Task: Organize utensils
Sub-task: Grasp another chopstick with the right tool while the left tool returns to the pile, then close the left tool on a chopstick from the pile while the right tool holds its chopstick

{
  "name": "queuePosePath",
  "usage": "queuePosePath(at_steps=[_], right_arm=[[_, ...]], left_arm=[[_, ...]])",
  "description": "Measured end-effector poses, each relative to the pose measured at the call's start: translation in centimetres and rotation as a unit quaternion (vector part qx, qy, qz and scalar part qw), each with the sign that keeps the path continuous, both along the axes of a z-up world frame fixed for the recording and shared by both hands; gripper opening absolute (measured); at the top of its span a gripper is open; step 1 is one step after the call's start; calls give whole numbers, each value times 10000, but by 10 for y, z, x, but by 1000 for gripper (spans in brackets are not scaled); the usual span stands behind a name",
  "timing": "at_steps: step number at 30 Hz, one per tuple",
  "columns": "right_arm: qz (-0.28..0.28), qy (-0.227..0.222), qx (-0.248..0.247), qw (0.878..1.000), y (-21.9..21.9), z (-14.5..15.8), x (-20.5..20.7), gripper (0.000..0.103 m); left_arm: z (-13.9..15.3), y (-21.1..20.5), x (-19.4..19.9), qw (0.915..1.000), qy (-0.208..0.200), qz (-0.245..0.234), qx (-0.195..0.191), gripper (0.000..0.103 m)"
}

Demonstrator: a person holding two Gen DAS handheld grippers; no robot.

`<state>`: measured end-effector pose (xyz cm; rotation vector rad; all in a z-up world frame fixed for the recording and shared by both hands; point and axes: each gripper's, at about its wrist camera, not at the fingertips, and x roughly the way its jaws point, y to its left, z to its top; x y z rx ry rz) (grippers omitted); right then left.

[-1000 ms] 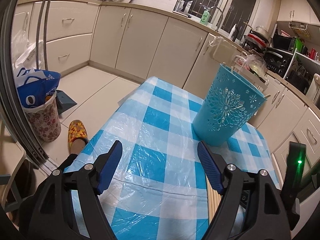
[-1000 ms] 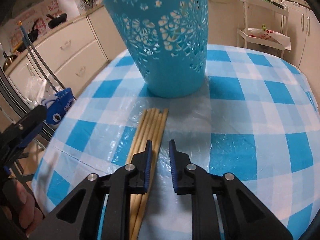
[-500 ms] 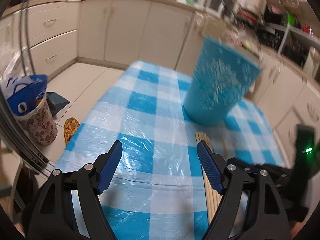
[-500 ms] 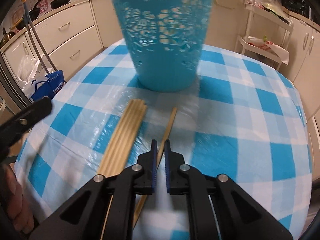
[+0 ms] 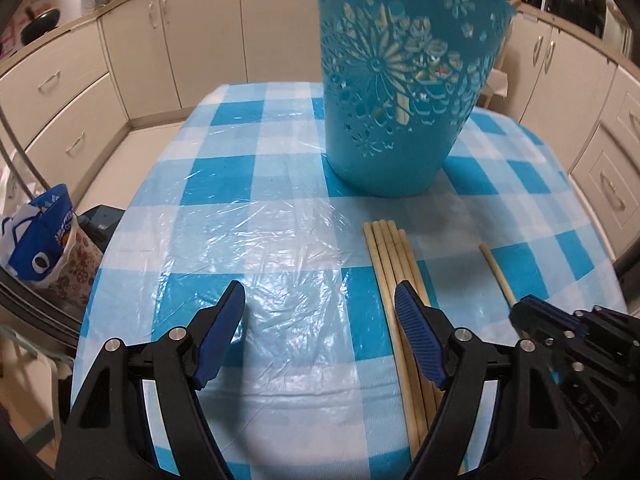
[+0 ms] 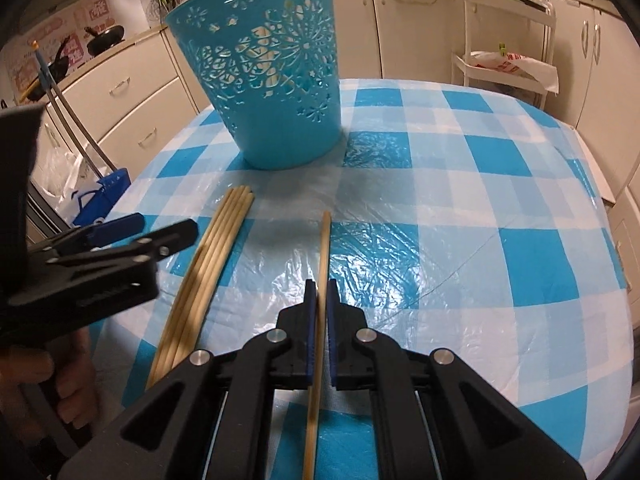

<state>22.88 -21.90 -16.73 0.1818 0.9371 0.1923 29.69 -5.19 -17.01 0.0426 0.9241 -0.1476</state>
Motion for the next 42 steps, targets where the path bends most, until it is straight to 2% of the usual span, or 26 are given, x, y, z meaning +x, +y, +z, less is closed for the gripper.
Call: queuePosePath(at_steps=[10, 15, 16, 18, 21, 22, 24, 26, 32, 38, 42], right_arm=[[-54, 9, 202, 9998, -5, -1, 0, 6], [-40, 37, 85, 9999, -3, 0, 3, 6], [-31, 51, 94, 9999, -2, 0, 5, 7], [-32, 39, 46, 10000, 0, 0, 10, 14], [-6, 80, 8, 10000, 1, 0, 15, 15], [-6, 79, -4, 10000, 2, 0, 15, 15], [-33, 90, -77, 9999, 1, 0, 15, 7], [-108, 110, 27, 9999, -4, 0, 15, 6], [-163, 196, 131, 9996, -9, 0, 16, 6], [-79, 141, -13, 9999, -5, 1, 15, 6], [-109, 138, 66, 9998, -8, 2, 14, 6]], left_arm=[[-4, -2, 5, 9998, 142, 80, 130, 73], [-5, -12, 6, 9995, 130, -107, 285, 63], [-5, -13, 6, 9994, 121, -139, 281, 59], [-4, -15, 7, 9994, 100, -195, 264, 51], [-3, -16, 6, 9992, 52, -328, 234, 39], [-3, -17, 6, 9990, 37, -384, 213, 32], [-2, -16, 6, 9985, 32, -538, 76, 21], [-2, -14, 6, 9972, 62, -735, -131, 9], [0, -8, 8, 9948, 212, -965, -229, 8], [-1, -12, 11, 9958, 239, -887, -59, 7], [0, -8, 11, 9961, 304, -803, -201, 6]])
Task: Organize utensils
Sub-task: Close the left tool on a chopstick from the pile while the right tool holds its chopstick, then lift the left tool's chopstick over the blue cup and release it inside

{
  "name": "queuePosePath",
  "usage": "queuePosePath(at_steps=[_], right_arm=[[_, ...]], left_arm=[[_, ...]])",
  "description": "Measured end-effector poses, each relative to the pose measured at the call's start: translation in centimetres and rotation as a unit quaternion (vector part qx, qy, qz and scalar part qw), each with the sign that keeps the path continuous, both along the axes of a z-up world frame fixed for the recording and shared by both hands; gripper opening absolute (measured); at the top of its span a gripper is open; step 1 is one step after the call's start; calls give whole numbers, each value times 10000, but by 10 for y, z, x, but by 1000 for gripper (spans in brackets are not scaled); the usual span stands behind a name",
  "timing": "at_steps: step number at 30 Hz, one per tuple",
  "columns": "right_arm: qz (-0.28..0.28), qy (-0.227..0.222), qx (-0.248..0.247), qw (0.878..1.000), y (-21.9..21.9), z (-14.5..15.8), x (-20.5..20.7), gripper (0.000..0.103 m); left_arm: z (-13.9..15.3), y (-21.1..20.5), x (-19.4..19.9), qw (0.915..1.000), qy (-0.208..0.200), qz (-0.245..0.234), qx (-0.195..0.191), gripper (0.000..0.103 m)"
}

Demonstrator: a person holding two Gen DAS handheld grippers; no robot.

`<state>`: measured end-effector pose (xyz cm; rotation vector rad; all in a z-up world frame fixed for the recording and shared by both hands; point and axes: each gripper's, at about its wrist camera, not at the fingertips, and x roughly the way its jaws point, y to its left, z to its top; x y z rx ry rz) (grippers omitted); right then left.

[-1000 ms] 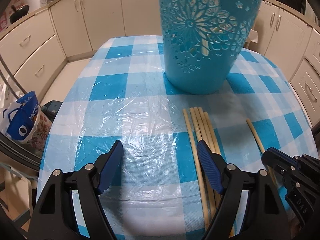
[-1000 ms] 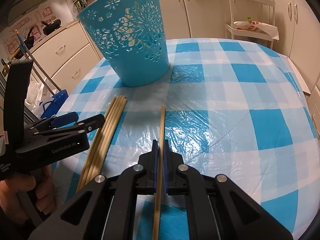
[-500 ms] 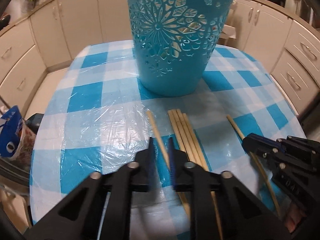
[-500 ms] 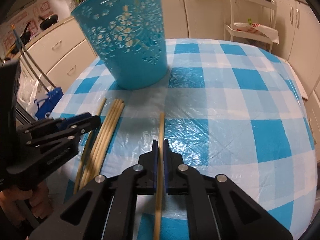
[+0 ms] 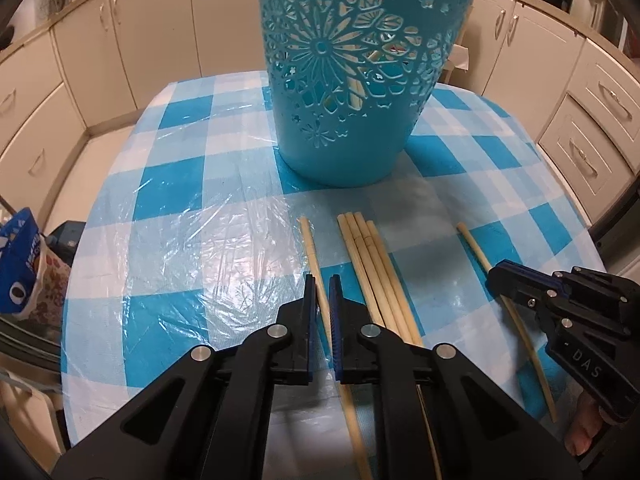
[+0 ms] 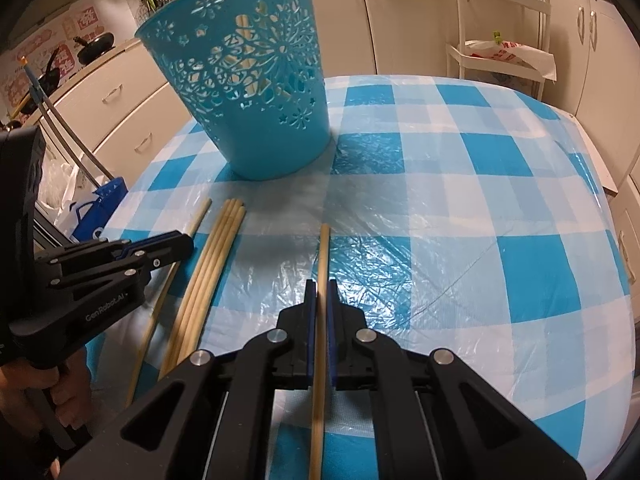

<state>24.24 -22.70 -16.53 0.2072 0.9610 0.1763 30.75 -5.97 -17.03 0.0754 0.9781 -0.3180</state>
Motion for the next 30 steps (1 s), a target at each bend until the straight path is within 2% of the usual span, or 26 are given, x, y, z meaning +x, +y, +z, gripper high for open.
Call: queuePosePath(at_steps=[5, 10, 13, 18, 24, 27, 30], right_arm=[[37, 57, -89, 9999, 3, -1, 2, 6], [15, -2, 46, 10000, -1, -3, -1, 6], [-92, -26, 413, 9991, -10, -6, -2, 6], [-297, 4, 880, 9957, -25, -9, -2, 6], [-297, 14, 934, 9952, -25, -9, -2, 6], [-300, 15, 951, 9950, -25, -9, -2, 6], [-302, 16, 966, 9949, -25, -9, -3, 6]], left_arm=[[0, 1, 3, 9999, 85, 52, 31, 7], [-1, -5, -1, 9997, -86, 11, 216, 6], [2, 0, -2, 9999, -105, 83, 60, 4], [24, 17, -18, 9974, -587, 205, -365, 4], [71, 44, -46, 9799, -1466, 166, -1344, 4], [108, 50, -53, 9638, -1985, 132, -1774, 4], [142, 48, -50, 9480, -2474, 99, -2001, 4]])
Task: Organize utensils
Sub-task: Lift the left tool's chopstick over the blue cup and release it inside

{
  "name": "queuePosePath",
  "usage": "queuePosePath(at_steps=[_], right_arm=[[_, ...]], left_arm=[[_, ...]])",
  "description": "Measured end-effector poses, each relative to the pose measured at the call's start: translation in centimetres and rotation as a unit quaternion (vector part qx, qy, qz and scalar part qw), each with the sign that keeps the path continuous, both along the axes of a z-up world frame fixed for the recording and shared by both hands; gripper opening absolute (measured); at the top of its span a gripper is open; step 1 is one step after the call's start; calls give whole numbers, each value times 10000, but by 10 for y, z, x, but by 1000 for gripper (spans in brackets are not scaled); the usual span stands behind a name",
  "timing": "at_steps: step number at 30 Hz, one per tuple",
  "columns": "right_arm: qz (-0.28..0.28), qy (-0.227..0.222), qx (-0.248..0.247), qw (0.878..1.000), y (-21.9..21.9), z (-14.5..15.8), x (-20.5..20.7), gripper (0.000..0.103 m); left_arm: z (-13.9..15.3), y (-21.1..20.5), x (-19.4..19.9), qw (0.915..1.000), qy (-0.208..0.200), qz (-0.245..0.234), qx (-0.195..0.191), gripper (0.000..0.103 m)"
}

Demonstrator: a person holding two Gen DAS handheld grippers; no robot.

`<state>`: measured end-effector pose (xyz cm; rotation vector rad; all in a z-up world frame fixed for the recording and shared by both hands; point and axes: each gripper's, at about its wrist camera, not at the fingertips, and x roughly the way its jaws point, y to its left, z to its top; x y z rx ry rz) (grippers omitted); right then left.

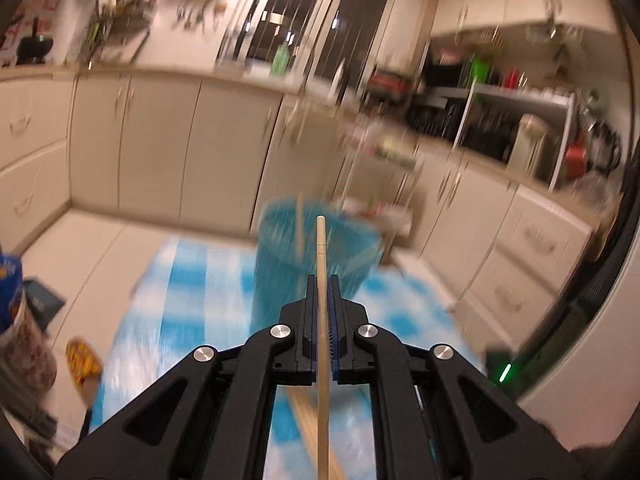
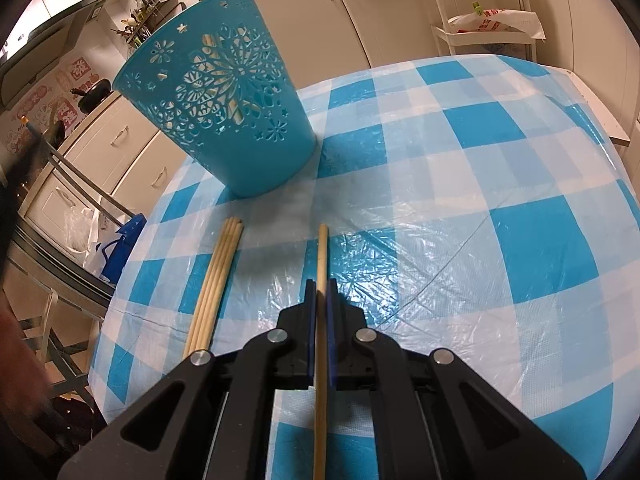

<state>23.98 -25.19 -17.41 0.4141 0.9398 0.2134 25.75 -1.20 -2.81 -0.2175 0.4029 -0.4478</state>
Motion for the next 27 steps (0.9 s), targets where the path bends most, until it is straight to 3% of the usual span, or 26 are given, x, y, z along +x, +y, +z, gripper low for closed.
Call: queuePosePath(at_steps=[5, 10, 17, 27], right_arm=[[-2, 1, 26, 10000, 0, 0, 0, 6], [-4, 4, 87, 10000, -2, -1, 0, 6], [-7, 12, 172, 9999, -5, -2, 0, 6], [-12, 14, 234, 9997, -6, -3, 0, 6]], left_arm=[[54, -11, 23, 9966, -762, 72, -305, 4], [78, -25, 60, 9920, -1114, 255, -530, 4], [76, -39, 113, 9880, -1230, 652, -665, 4], [51, -46, 142, 9872, -1192, 910, -544, 4]])
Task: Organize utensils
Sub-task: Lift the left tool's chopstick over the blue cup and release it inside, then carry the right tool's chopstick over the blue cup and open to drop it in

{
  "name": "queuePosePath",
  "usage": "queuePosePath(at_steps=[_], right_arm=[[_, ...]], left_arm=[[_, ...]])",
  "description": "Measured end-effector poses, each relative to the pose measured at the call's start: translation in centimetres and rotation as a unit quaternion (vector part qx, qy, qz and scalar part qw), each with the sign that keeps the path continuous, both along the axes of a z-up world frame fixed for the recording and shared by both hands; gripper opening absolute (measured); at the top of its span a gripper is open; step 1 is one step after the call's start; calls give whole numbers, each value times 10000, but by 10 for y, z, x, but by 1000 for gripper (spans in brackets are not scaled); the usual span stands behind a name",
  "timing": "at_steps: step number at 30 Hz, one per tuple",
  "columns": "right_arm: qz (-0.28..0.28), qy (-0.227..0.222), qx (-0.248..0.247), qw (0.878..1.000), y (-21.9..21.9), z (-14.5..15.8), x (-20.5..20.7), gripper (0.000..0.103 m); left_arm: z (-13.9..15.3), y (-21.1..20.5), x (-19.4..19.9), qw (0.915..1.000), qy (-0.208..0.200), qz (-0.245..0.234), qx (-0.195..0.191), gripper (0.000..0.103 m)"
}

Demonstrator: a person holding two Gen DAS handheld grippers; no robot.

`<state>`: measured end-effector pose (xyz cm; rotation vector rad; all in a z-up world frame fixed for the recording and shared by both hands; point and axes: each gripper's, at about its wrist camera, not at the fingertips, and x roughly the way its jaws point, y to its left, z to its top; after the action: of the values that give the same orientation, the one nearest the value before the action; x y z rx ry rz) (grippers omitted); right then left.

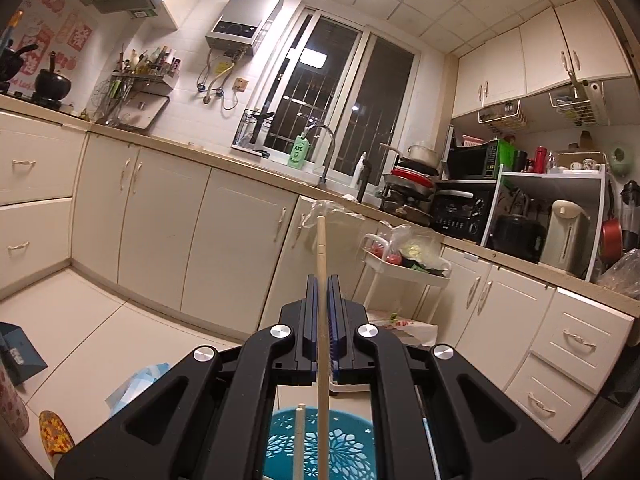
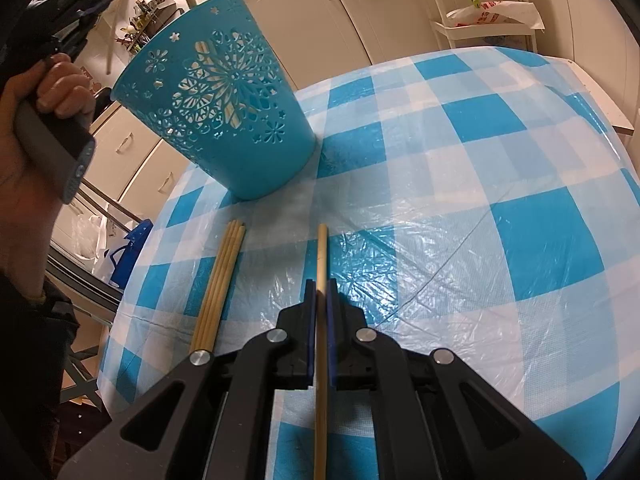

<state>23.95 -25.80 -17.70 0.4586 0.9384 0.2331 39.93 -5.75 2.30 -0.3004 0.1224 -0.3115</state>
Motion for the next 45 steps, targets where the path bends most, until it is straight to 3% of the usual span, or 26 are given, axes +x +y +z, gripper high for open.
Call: queuePosePath(at_steps=[19, 28, 34, 41, 45], right_arm=[[0, 1, 1, 10000, -1, 1, 0, 6], [-7, 7, 9, 10000, -1, 1, 0, 6], [-9, 8, 7, 10000, -1, 1, 0, 6], [-10, 3, 23, 10000, 0, 1, 0, 6], [-3, -89, 62, 9999, 0, 3, -2, 6]], left_arm=[[-44, -13, -13, 9979, -61, 358, 528, 5], [-68, -18, -20, 9953, 295, 297, 874, 6], [-70, -11, -29, 9931, 485, 292, 1031, 28], [-62, 18, -62, 9931, 535, 611, 849, 56], [-72, 40, -85, 9901, 801, 833, 797, 72]])
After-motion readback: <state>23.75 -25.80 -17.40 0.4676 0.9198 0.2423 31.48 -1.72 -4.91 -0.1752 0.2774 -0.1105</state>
